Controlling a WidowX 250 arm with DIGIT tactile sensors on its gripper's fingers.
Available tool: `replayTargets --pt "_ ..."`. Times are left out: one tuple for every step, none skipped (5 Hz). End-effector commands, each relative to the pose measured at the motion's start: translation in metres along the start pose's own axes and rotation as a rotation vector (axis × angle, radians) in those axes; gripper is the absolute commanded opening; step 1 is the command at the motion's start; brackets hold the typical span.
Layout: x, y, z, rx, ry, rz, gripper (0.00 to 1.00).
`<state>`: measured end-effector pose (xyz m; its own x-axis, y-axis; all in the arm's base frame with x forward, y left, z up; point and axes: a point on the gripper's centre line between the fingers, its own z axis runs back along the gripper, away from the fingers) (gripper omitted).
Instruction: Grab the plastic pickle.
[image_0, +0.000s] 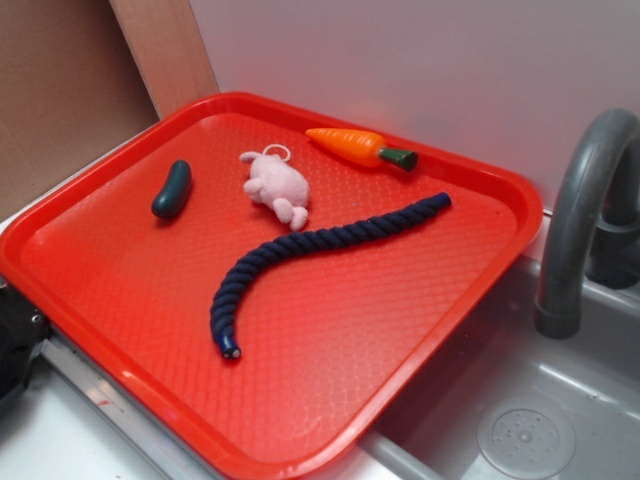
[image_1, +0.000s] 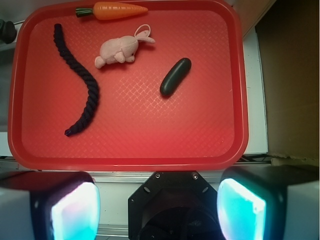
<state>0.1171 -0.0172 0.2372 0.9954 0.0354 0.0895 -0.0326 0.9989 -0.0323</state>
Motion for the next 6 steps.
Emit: replayTargets --pt "0.000 0.000 0.000 0.000 0.000 0.000 1.00" --pt "0.010 0.013 -0.003 -0.042 -0.008 0.255 1.00" --pt "0.033 0.047 -0.015 -0.061 0.088 0.516 1.00" --pt "0.035 0.060 -0.029 -0.075 0.105 0.769 1.00" --pt "0.028 0.057 -0.042 -0.064 0.066 1.012 1.00" --pt "0.024 0.047 -0.065 -0.081 0.055 1.002 1.00"
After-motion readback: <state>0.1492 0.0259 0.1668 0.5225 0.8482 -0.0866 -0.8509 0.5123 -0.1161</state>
